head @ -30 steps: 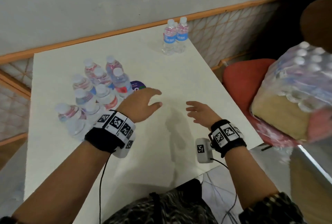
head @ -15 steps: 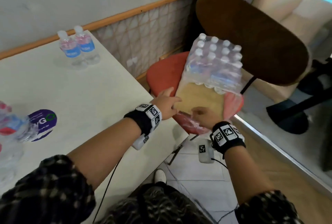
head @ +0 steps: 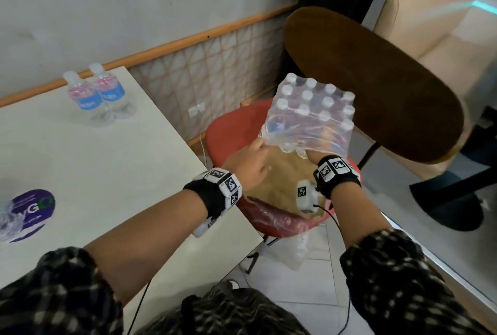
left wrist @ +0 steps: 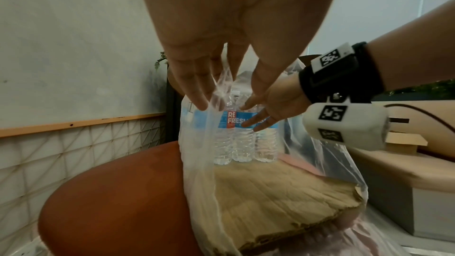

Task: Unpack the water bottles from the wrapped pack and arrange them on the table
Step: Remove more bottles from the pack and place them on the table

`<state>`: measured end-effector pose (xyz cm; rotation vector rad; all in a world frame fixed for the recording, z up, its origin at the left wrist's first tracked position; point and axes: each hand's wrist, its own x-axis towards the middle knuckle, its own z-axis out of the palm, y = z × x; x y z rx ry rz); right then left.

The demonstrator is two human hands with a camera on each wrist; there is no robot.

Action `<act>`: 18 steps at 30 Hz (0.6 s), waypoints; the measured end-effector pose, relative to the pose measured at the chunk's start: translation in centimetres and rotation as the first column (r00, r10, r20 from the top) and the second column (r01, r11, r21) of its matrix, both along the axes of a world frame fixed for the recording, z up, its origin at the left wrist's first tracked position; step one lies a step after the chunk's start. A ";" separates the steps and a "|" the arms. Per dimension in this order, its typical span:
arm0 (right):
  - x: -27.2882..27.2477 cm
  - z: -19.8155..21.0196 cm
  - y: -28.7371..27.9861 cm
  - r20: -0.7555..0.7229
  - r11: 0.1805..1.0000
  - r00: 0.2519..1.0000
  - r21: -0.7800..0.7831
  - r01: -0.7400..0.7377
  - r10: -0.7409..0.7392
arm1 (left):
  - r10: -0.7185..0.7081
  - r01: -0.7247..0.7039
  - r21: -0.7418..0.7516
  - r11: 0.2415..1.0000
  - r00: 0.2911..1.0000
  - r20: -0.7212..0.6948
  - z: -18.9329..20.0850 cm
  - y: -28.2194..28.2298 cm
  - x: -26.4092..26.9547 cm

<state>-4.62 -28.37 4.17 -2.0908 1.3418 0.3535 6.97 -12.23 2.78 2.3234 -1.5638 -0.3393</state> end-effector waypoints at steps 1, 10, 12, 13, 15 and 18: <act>-0.5 -0.4 -0.4 -0.003 0.996 1.000 -0.083 -0.017 0.016 | -0.004 0.004 0.017 1.000 1.000 -0.005 -0.1 0.0 0.1; -0.9 -2.9 1.5 0.271 0.996 0.961 -0.046 0.075 -0.060 | -0.004 0.005 0.007 1.000 0.998 -0.069 0.2 -1.8 -0.2; -0.3 -3.1 1.9 0.416 0.983 0.907 -0.138 0.125 -0.058 | 0.002 0.000 0.014 1.000 0.996 -0.084 0.1 -2.8 -0.4; -0.2 -2.5 2.7 0.447 0.982 0.893 -0.137 0.127 -0.053 | 0.004 -0.002 0.026 1.000 0.995 -0.095 0.1 -3.4 -0.5; -0.5 -2.9 3.5 0.455 0.991 0.889 -0.095 0.098 -0.045 | 0.031 -0.025 0.064 0.998 0.994 -0.100 -0.1 -4.4 -0.7; -1.1 -2.3 3.4 0.427 0.998 0.904 -0.062 -0.012 0.038 | 0.093 -0.088 0.054 0.995 0.990 -0.109 -0.4 -5.1 -0.3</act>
